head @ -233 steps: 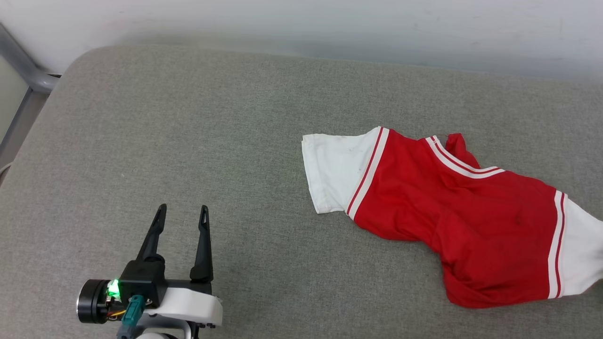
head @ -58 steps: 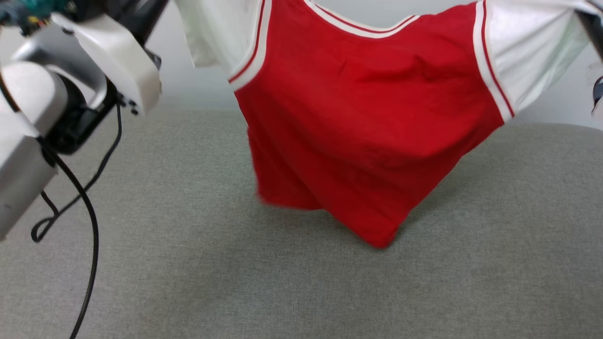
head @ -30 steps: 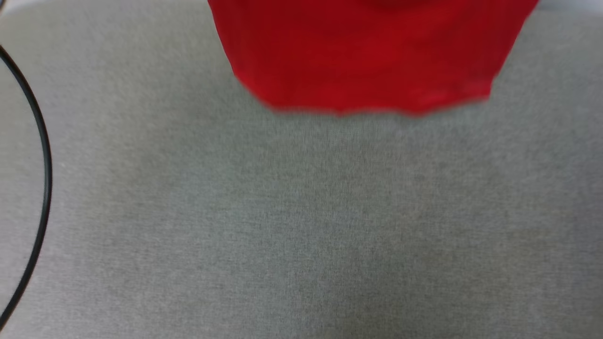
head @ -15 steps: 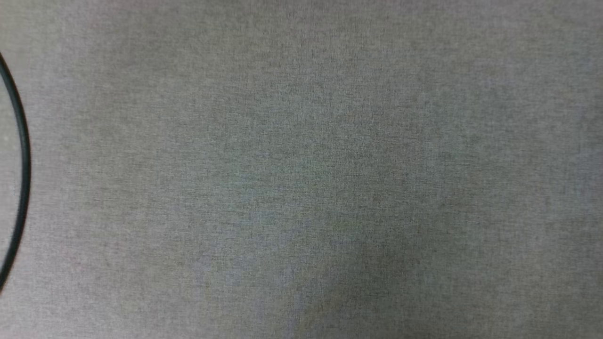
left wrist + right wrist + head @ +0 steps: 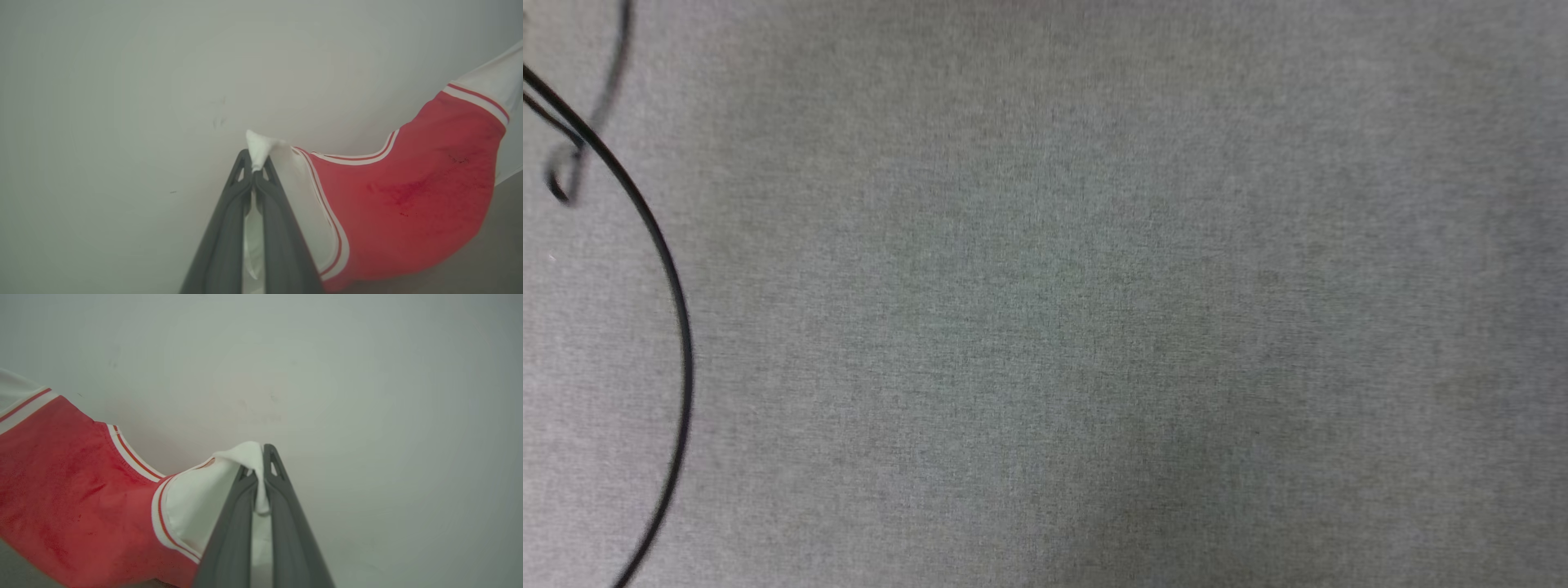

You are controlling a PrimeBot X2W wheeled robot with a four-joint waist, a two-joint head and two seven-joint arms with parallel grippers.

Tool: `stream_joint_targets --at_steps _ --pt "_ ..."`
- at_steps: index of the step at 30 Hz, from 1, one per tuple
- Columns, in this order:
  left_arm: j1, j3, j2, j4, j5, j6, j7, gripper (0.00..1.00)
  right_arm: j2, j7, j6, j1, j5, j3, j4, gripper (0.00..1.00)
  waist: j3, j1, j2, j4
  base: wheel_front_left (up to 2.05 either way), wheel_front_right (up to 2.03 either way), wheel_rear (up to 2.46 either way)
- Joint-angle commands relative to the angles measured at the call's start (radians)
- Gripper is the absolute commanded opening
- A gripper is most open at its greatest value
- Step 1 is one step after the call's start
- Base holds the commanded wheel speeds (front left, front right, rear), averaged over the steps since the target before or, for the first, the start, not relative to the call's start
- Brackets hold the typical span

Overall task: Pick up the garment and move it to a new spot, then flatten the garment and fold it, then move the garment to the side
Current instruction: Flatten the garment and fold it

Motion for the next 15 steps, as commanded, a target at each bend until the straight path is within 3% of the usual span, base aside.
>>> stream_joint_targets --at_steps 1,15 --pt "0.033 0.003 0.0 -0.007 -0.011 -0.001 -0.004 0.0 0.002 -0.009 -0.001 0.028 0.011 0.009 -0.004 0.0 -0.025 -0.0001 0.0 -0.005 0.0 0.0 0.0" --pt "0.559 0.079 0.048 -0.203 -0.058 0.075 -0.01 0.0 -0.099 -0.041 -0.001 0.489 0.18 0.174 -0.158 0.0 -0.218 -0.0001 0.0 -0.005 0.0 0.0 0.0"
